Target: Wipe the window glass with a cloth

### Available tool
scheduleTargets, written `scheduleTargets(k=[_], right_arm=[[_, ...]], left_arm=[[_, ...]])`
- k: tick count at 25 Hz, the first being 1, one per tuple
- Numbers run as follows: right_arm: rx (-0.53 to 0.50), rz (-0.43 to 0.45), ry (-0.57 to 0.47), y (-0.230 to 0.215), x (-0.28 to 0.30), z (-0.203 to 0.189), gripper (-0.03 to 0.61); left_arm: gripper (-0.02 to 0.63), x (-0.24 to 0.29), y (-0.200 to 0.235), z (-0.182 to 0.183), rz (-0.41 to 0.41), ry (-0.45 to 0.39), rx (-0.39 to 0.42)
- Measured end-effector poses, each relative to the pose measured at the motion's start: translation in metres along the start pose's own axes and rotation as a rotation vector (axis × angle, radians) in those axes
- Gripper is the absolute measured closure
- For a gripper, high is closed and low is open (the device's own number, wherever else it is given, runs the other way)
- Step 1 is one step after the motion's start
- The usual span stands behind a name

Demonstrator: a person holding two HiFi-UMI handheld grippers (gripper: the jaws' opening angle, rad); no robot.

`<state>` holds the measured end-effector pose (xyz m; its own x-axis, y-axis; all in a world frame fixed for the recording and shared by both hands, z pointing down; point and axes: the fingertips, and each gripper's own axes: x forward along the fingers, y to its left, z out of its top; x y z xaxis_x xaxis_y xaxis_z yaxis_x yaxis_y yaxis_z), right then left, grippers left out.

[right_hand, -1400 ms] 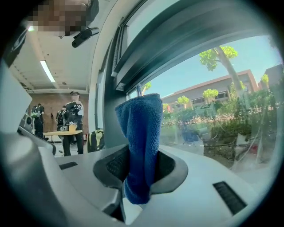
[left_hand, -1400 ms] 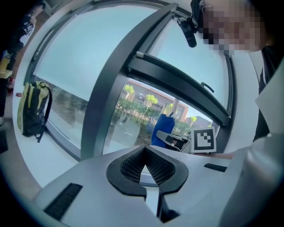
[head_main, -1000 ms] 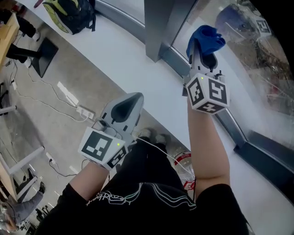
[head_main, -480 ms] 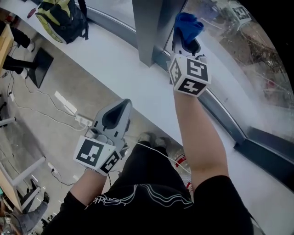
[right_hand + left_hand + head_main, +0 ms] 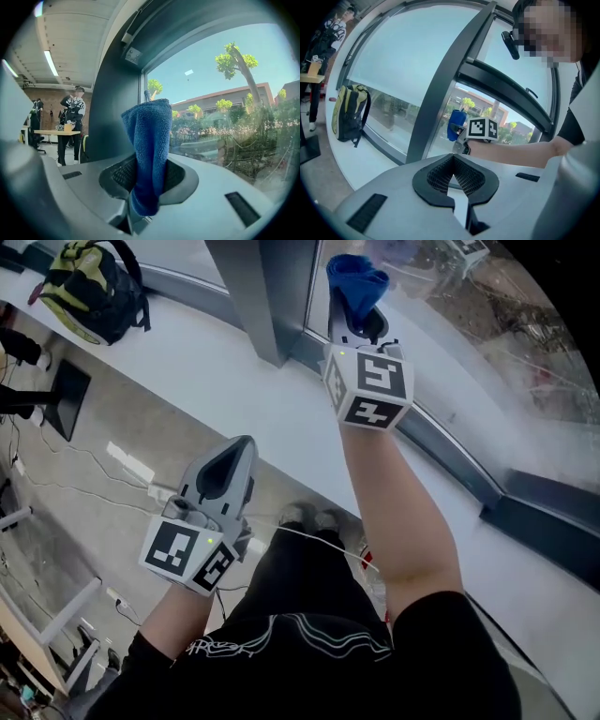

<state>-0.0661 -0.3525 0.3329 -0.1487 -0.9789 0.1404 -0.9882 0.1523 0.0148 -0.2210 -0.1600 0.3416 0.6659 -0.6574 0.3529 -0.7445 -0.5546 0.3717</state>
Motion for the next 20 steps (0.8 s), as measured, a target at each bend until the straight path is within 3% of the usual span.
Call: scheduleTargets(k=[10,20], right_arm=[[0.011,-0.137,0.002,-0.084,-0.071,-0.017,0.485],[0.042,-0.257,-0.015,-0.168,-0.158,-0.03,0.485]], left_arm=[[0.611,0.046,-0.059,-0.019,-0.15,0.061,0.04],[0.611,0.099,-0.144,-0.047,-0.323,0.142,0.09]])
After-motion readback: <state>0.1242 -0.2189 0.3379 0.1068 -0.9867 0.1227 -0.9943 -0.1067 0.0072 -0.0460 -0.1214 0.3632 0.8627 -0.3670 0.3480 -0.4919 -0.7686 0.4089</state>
